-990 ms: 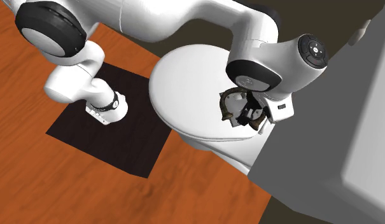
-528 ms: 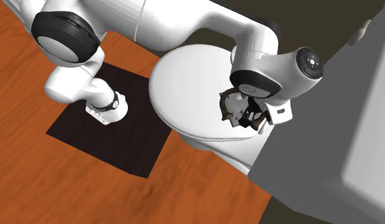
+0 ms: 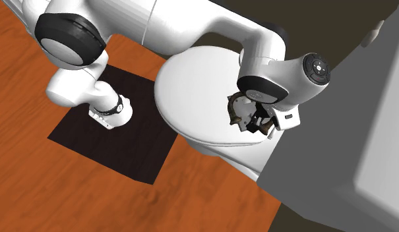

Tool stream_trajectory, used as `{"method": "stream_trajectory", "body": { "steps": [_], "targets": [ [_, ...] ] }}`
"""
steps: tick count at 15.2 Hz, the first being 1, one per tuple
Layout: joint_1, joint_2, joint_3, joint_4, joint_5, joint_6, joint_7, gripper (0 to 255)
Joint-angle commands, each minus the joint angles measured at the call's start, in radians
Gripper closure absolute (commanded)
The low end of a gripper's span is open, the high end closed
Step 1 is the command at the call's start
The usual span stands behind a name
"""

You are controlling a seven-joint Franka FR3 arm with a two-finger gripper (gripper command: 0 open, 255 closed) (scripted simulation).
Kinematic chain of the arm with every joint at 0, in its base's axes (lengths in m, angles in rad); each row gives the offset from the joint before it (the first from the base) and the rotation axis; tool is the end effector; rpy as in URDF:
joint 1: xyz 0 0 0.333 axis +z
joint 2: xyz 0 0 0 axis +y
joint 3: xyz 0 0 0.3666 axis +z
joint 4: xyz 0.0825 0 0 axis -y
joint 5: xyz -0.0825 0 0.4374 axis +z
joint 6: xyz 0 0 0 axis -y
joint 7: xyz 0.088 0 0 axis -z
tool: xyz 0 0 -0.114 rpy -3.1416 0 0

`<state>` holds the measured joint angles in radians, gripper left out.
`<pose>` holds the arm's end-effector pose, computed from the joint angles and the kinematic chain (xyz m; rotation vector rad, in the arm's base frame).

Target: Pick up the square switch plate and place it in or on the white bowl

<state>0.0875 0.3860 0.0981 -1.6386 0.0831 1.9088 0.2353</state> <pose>0.7059 0.1313 0.4022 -3.0442 0.1323 0.2069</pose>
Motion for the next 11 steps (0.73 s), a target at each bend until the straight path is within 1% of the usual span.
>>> {"method": "stream_trajectory", "body": {
  "steps": [1, 2, 11],
  "targets": [
    [0.0, 0.0, 0.0, 0.0, 0.0, 0.0, 0.0, 0],
    [0.0, 0.0, 0.0, 0.0, 0.0, 0.0, 0.0, 255],
    [0.0, 0.0, 0.0, 0.0, 0.0, 0.0, 0.0, 255]
  ]
}}
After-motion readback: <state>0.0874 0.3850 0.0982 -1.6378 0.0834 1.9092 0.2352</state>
